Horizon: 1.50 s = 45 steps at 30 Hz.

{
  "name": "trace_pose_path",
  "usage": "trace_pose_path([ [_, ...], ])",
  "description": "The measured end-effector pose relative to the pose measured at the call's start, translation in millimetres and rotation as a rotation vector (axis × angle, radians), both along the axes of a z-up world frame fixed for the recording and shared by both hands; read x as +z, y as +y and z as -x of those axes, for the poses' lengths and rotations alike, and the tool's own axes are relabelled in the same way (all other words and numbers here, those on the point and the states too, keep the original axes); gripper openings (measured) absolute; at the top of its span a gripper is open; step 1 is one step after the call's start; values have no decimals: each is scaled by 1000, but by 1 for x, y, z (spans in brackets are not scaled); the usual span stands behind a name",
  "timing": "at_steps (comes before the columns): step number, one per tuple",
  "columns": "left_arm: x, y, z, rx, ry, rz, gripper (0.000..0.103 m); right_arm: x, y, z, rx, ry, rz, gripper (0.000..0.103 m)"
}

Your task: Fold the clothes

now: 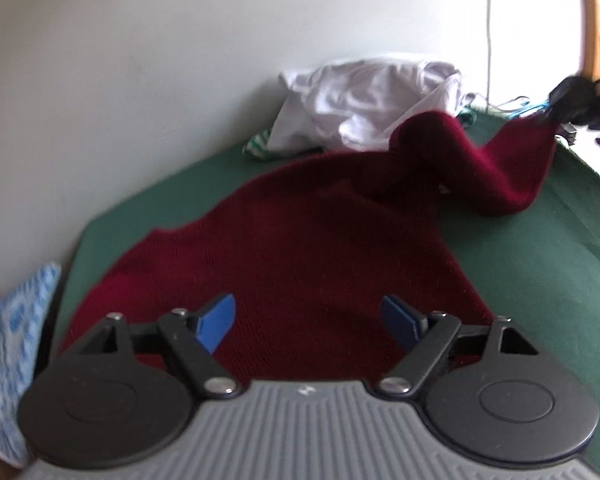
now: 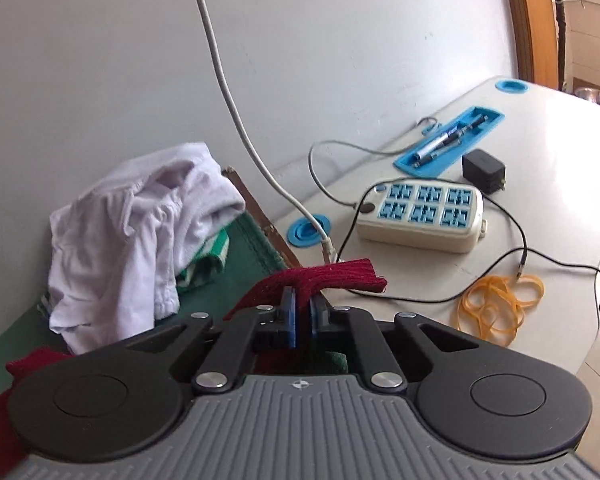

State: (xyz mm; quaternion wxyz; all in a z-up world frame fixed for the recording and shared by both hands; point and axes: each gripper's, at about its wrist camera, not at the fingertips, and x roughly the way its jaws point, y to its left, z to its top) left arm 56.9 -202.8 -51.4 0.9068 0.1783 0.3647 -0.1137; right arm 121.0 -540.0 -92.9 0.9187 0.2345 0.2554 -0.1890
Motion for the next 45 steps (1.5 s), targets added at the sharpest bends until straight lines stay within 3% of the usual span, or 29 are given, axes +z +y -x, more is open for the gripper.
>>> trace_pose_path([
  [6,-11,18,-4,74,73,57,83,38,-16,20,-68,-111,39,6],
  [11,-7,31,-5,103,71,100,85,63,-35,26,-220,-166,189,5],
  [15,-7,35,-6,102,73,121,85,71,-27,26,-184,-201,224,5],
  [17,-5,36,-8,105,70,145,85,78,-7,29,-97,-273,232,5],
  [19,-1,40,-12,120,68,178,85,83,25,28,91,-311,233,5],
  [23,10,56,-17,152,61,279,86,75,115,33,480,-333,301,5],
  [26,13,69,-16,154,83,382,90,54,170,45,675,-324,356,5],
  [30,7,78,-16,177,132,496,91,17,218,68,832,-296,553,5],
  [34,-1,74,-19,200,182,616,95,-3,227,75,971,-249,767,5],
  [36,-4,62,-22,200,187,619,100,-12,229,80,1025,-238,834,5],
  [39,-10,46,-31,187,215,600,100,-22,233,86,1116,-214,927,5],
  [45,-37,31,-59,263,336,604,96,-44,247,100,1231,-242,1103,4],
])
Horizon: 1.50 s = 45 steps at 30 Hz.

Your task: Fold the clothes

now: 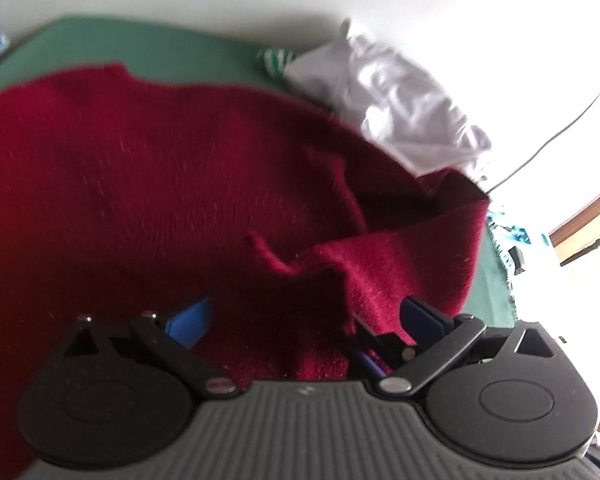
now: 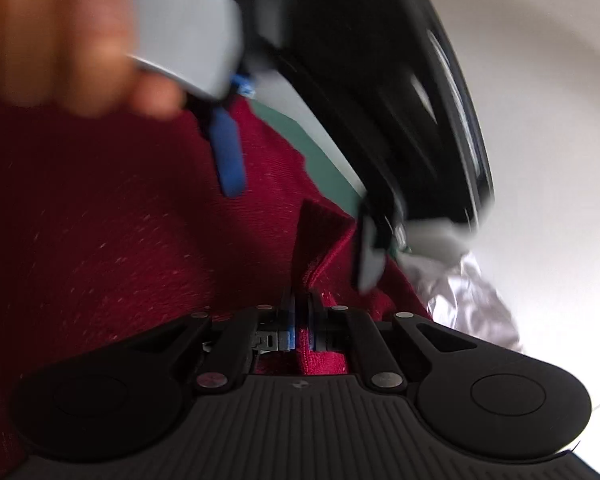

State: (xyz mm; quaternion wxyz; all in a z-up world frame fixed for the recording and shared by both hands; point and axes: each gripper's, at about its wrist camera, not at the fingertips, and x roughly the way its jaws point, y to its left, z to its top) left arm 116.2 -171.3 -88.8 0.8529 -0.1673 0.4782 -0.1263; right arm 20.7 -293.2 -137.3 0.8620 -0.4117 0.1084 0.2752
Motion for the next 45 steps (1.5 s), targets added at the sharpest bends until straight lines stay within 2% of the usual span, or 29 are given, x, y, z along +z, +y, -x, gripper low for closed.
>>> trace_pose_path([
  [4,-21,2,-10,38,65,34,65,-5,4,5,32,-29,45,4],
  [6,-25,3,-11,43,50,39,46,-8,5,6,26,-32,70,6],
  [7,-24,1,-11,41,36,25,15,-10,6,7,21,-36,91,7],
  [8,-25,-1,-14,36,31,7,1,-12,7,9,15,-40,112,17],
  [9,-27,-3,-17,30,32,-14,0,-14,8,10,9,-44,132,27],
  [10,-27,-3,-20,27,27,-21,0,-16,9,12,4,-48,153,50],
  [11,-27,-3,-23,27,17,-21,0,-15,8,18,3,-83,158,58],
  [13,-23,-2,-28,33,-19,-33,0,-10,3,29,-6,-107,142,67],
  [15,-17,0,-34,40,-60,-56,0,0,-2,36,-53,-72,93,67],
  [17,-9,0,-41,43,-111,-114,0,14,-10,42,-103,26,-2,60],
  [18,-4,-1,-45,43,-147,-163,0,22,-14,43,-124,112,-72,56],
  [20,13,4,-58,78,-233,-245,0,29,-20,36,-179,281,-189,42],
  [21,24,11,-62,107,-277,-267,0,32,-23,32,-207,364,-247,41],
  [22,36,21,-64,138,-315,-271,0,32,-24,28,-242,406,-281,41],
  [24,58,44,-65,195,-380,-265,0,28,-25,19,-319,465,-331,42],
  [26,70,63,-64,243,-422,-313,0,23,-27,10,-370,520,-369,45],
  [29,65,90,-61,328,-426,-442,0,17,-33,4,-398,556,-411,50],
  [33,38,140,-53,456,-301,-382,0,13,-35,-7,-397,569,-428,56],
  [35,24,149,-47,458,-263,-392,0,16,-33,-1,-396,568,-427,58],
  [38,18,150,-44,441,-259,-422,0,15,-32,4,-391,573,-411,59],
  [40,30,156,-38,432,-282,-419,0,18,-33,1,-390,591,-406,57],
  [41,44,161,-30,440,-324,-403,0,20,-34,-1,-387,604,-414,49],
  [43,77,170,-17,471,-430,-358,0,27,-36,-8,-381,610,-460,40],
  [45,108,180,-4,500,-529,-319,0,35,-40,-16,-375,609,-519,40],
])
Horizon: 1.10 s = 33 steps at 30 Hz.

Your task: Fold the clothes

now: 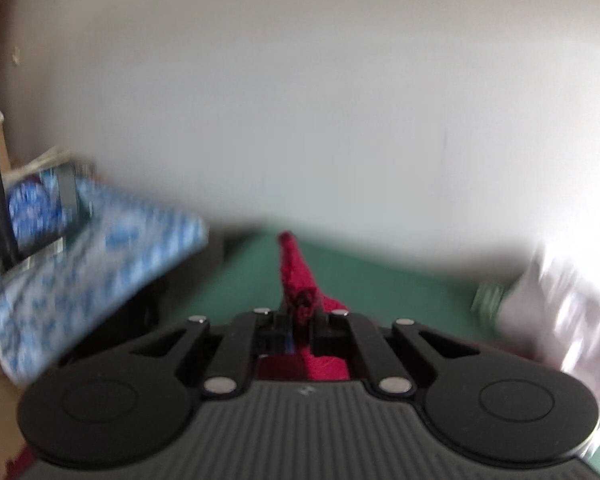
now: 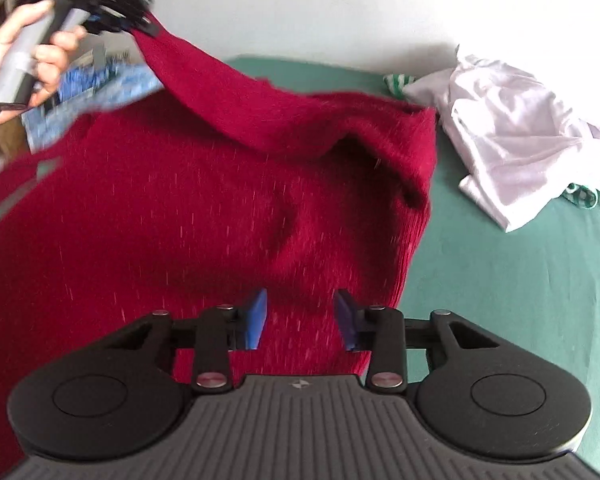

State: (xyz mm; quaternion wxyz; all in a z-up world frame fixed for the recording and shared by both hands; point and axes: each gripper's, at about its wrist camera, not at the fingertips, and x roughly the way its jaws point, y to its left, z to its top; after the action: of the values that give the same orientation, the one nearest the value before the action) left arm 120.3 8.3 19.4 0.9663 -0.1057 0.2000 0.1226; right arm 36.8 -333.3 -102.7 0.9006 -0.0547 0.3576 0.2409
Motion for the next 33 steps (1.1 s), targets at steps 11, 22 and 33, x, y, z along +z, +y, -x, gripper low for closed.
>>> trace_pose_path([
  [11,-42,5,17,-22,192,-70,0,32,-32,-115,-220,-14,-277,43],
  [22,-85,15,58,65,284,-77,1,-18,60,-189,-18,-104,172,11],
  [33,-113,44,50,118,345,4,1,-6,-15,-175,-319,27,-256,19],
])
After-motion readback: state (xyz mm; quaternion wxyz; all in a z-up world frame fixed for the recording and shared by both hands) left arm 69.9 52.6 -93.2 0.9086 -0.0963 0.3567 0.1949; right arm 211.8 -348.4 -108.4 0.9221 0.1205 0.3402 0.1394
